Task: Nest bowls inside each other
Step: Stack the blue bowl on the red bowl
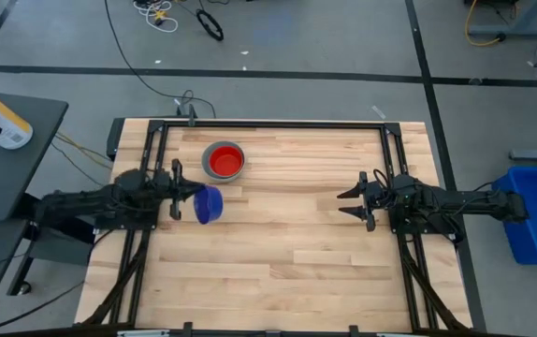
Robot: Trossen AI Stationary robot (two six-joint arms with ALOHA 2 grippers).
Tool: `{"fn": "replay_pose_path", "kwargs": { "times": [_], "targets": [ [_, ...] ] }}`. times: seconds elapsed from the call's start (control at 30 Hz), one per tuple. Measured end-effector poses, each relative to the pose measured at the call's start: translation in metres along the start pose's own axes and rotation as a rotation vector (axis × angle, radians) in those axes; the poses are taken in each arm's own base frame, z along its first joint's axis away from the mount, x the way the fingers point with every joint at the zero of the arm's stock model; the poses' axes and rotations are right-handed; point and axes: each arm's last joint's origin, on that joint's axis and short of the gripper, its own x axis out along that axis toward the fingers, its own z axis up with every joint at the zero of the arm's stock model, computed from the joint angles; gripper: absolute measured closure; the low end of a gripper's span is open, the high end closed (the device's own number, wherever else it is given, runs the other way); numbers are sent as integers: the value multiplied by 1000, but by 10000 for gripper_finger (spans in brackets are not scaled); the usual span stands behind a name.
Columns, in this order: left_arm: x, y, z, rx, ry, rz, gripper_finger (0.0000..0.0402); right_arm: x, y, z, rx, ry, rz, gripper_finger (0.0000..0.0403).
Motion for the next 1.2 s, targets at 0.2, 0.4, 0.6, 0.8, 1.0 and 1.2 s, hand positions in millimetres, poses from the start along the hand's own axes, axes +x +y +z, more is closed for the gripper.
{"fn": "replay_pose_path", "kwargs": {
  "times": [0.2, 0.4, 0.6, 0.8, 1.0, 1.2],
  "targets": [
    [5, 20, 0, -36, 23, 27, 396, 0, 0, 0, 0, 0, 0, 206],
    [16, 36, 4, -81, 106, 95, 396, 0, 0, 0, 0, 0, 0, 213],
    [41, 57, 29, -56, 201, 177, 396, 0, 0, 0, 0, 0, 0, 218],
    [75, 89, 38, -67, 375, 266, 396, 0, 0, 0, 0, 0, 1, 211],
    [94, 120, 34, -86, 518, 365, 396, 0, 0, 0, 0, 0, 2, 199],
    [94, 139, 36, -91, 587, 451, 396, 0, 0, 0, -4, 0, 2, 189]
  ]
}}
